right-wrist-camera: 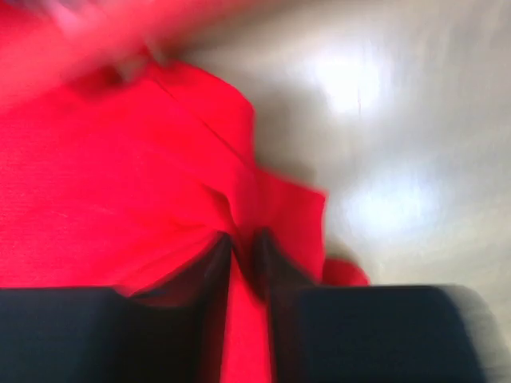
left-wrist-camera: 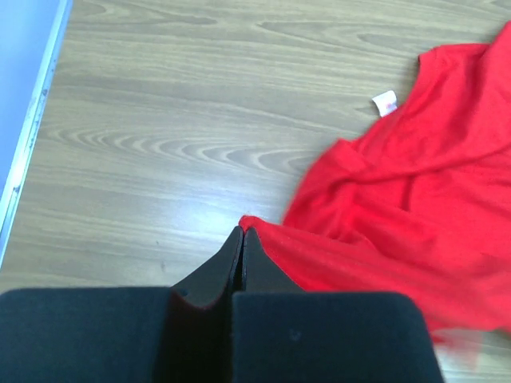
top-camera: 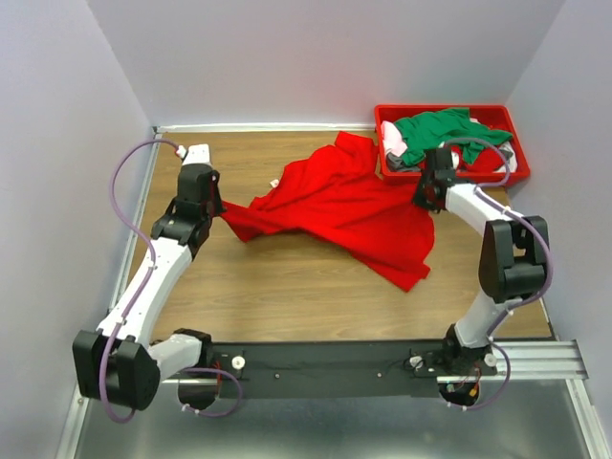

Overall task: Fold and stack the t-shirts
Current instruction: Flatten the tshirt out

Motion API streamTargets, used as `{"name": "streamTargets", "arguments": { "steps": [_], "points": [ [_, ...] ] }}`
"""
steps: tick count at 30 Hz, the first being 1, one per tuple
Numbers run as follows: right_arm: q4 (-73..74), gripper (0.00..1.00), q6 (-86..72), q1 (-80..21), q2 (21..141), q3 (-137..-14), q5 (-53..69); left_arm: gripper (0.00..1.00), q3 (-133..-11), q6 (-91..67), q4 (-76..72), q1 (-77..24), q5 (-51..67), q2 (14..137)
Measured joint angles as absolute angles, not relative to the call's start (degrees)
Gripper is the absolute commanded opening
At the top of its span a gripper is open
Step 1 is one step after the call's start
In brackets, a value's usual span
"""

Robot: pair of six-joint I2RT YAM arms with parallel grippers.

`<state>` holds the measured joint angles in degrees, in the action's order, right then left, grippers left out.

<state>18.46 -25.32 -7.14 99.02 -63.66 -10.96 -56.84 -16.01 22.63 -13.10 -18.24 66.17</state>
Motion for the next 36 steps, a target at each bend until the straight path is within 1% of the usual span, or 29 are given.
{"name": "streamTargets", "arguments": {
  "steps": [2,3,5,7,9,13,16,19,23,25,26,31,34,36],
  "points": [
    [19.0,0.45,-24.0,-6.9,100.1,-68.3,-10.8,0.00,-53.8,-15.1,20.4,-12.0,-17.1,63.8],
    [19.1,0.52,-23.4,-7.0,100.0,-70.1,-10.3,0.00,-52.5,-14.7,19.4,-11.9,-16.6,62.8],
    [19.6,0.56,-22.4,-7.4,98.4,-70.4,-8.8,0.00,-49.3,-14.3,16.4,-11.6,-15.3,60.4],
    [20.3,0.58,-22.0,-8.3,95.2,-67.5,-7.2,0.00,-47.2,-14.1,14.1,-11.6,-13.9,59.0],
    [22.3,0.63,-22.0,-9.6,91.1,-63.1,-5.4,0.00,-45.9,-14.1,12.6,-11.6,-12.2,58.5],
    [27.9,0.64,-22.3,-12.3,81.3,-52.4,-2.4,0.00,-45.5,-14.1,10.9,-11.5,-10.5,58.6],
    [31.6,0.64,-23.6,-12.4,75.3,-47.2,-2.2,0.00,-45.4,-14.1,9.8,-11.4,-9.8,58.6],
    [33.7,0.70,-26.2,-12.3,71.0,-43.6,-2.1,0.00,-45.1,-14.1,9.4,-11.4,-9.5,58.5],
    [34.3,0.82,-28.8,-12.3,67.9,-40.5,-2.1,0.00,-44.6,-14.1,9.1,-11.4,-9.3,58.2],
    [34.4,0.84,-30.1,-12.1,67.5,-40.1,-2.0,0.00,-44.4,-14.1,9.1,-11.4,-9.3,57.9],
    [34.4,0.87,-31.0,-11.8,67.2,-40.1,-1.9,0.00,-44.4,-14.1,9.1,-11.4,-9.3,57.8],
    [31.0,0.88,-34.6,-9.8,65.0,-37.2,-1.8,0.00,-44.4,-14.1,9.1,-11.4,-9.3,57.0],
    [27.6,0.86,-36.4,-8.3,65.2,-33.5,-0.6,0.00,-44.4,-13.9,9.1,-11.4,-9.3,56.1],
    [25.7,0.83,-37.2,-7.8,65.8,-31.7,0.3,0.00,-44.3,-13.7,9.0,-11.4,-9.2,55.7]
  ]
}}
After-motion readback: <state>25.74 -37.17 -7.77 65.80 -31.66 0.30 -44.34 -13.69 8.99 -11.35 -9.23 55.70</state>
